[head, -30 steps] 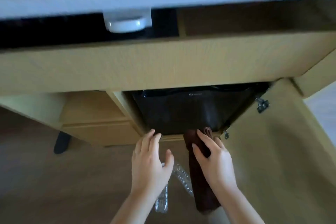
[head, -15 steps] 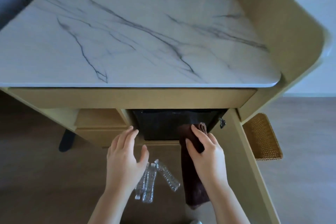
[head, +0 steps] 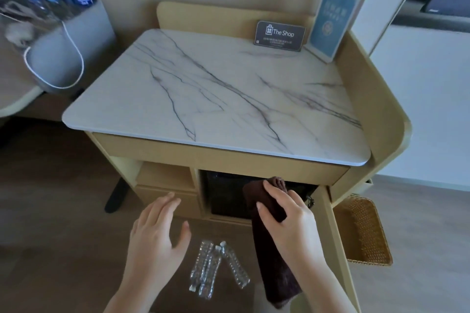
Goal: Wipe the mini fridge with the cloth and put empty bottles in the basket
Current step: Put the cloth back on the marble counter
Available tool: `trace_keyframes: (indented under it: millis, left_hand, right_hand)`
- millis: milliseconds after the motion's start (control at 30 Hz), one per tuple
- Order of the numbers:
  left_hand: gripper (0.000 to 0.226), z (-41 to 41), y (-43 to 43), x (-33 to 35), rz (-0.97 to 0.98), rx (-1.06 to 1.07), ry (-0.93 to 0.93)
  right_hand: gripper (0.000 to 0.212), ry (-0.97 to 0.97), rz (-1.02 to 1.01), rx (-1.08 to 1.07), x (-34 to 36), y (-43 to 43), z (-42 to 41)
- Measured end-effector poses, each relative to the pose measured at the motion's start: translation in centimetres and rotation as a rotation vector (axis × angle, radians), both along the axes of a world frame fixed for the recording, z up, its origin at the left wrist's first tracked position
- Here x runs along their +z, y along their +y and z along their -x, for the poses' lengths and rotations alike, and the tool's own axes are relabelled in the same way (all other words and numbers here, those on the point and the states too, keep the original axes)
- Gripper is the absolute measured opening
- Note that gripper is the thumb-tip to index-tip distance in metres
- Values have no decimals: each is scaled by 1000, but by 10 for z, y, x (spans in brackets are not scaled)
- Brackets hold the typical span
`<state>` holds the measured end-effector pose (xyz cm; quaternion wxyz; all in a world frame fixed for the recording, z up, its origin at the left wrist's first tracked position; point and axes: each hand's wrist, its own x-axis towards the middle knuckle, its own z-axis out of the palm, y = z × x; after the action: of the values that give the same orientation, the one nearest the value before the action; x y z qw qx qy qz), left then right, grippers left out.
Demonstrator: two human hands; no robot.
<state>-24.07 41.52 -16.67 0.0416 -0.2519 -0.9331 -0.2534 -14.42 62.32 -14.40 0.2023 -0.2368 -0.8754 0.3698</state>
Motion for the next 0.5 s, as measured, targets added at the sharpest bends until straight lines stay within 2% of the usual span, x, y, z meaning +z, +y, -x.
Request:
trace_keyframes:
  millis: [233, 500]
  left_hand:
    - [47, 26, -61, 24, -11, 85, 48]
    - [52, 86, -131, 45, -68, 169, 70]
  right_hand:
    - [44, -24, -17, 82, 26, -23, 18]
    - [41, -35, -16, 137, 59, -90, 89]
